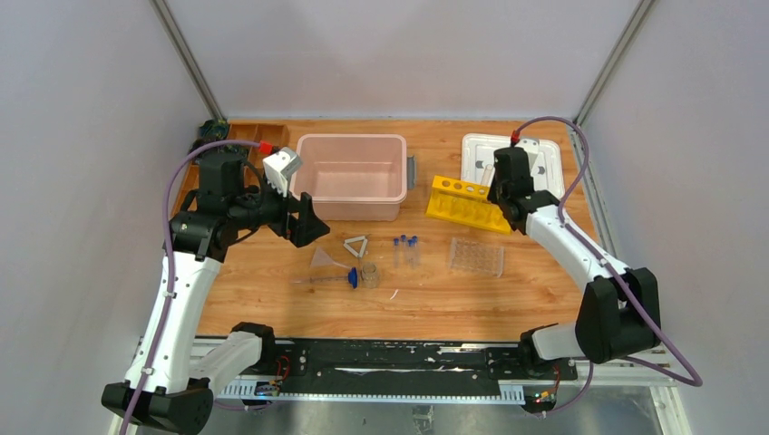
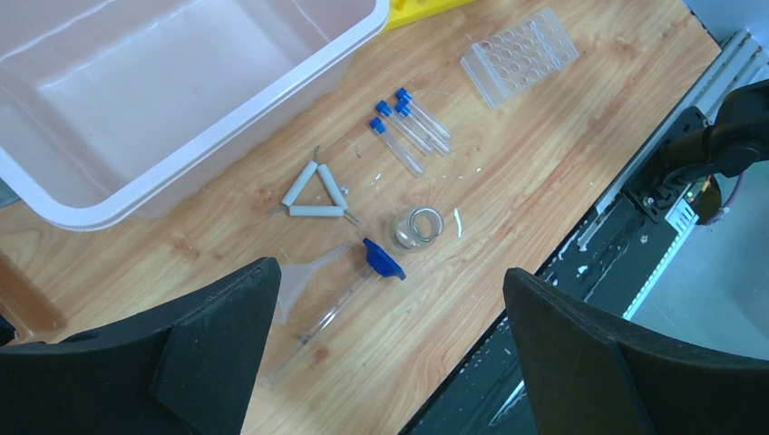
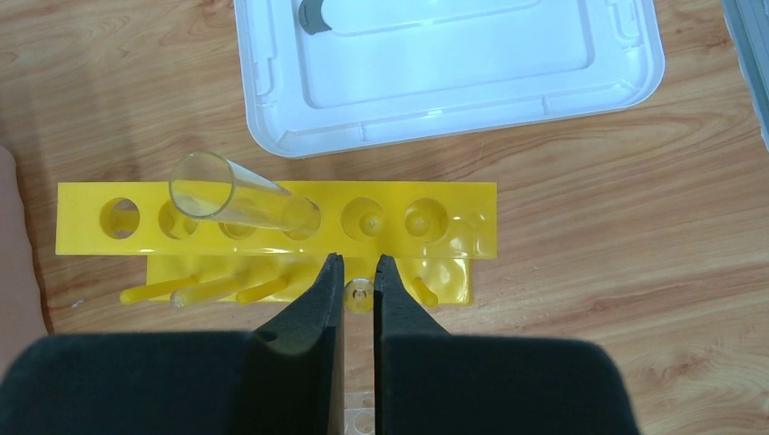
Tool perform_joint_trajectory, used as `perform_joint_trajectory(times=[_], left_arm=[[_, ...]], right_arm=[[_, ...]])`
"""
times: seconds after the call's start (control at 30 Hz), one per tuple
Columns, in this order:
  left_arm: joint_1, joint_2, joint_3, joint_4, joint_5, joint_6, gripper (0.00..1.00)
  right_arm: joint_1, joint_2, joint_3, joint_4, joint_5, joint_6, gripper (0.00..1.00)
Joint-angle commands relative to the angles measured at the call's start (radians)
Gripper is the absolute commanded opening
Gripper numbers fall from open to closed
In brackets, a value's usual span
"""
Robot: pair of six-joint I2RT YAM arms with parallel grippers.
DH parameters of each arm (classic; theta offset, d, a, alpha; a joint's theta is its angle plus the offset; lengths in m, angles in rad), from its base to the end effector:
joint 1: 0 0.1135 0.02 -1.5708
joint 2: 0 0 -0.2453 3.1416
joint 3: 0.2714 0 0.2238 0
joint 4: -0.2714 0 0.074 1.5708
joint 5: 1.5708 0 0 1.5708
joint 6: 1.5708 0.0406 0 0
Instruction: Organize the chemistry lab equipment
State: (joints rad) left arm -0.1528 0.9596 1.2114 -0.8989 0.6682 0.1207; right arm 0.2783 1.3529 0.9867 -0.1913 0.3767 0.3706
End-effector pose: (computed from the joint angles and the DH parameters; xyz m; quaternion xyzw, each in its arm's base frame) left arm 0.1519 -0.0488 0.3624 0.2601 0.8179 -0.3003 0.4162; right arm 0.2778 0.0638 0.2727 0.1304 0.8538 -0.0032 0.5040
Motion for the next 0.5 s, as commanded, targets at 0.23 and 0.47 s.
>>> perform_joint_trajectory(times=[0.23, 0.47], left_arm=[[-0.004, -0.008, -0.006, 0.002, -0.004, 0.005, 1.00], [-0.004, -0.008, -0.005, 0.002, -0.005, 0.007, 1.00]], right_arm=[[-0.016, 0.031, -0.013, 0.045, 0.029, -0.007, 0.00], [-0.016, 0.042, -0.016, 0.044, 0.031, -0.010, 0.00]])
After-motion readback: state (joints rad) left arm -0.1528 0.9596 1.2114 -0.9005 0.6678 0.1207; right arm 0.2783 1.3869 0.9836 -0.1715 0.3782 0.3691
